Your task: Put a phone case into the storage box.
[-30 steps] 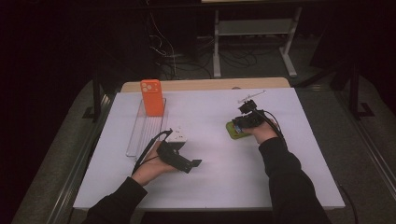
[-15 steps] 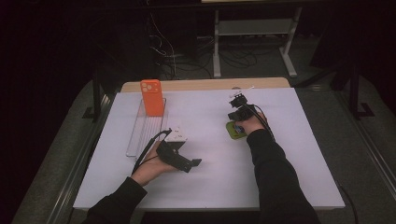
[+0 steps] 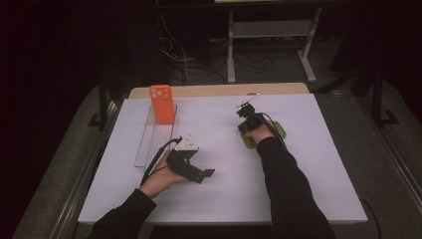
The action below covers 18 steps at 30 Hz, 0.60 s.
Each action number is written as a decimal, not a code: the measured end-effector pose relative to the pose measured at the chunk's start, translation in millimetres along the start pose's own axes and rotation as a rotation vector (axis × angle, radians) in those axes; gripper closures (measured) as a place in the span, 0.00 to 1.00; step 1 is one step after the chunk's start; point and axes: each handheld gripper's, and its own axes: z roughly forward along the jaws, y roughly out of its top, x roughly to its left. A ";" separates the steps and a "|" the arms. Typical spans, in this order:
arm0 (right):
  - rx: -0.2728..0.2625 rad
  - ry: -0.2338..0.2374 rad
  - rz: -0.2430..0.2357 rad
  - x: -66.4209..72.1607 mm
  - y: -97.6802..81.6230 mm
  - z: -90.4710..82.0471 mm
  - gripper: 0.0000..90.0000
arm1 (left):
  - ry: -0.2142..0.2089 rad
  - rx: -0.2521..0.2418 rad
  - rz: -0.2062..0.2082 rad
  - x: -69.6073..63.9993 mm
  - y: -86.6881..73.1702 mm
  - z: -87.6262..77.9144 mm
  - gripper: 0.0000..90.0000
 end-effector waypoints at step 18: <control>0.009 0.014 -0.053 6.3 -39.4 -24.9 0.98 | -0.004 0.008 0.003 0.2 -0.3 0.7 0.00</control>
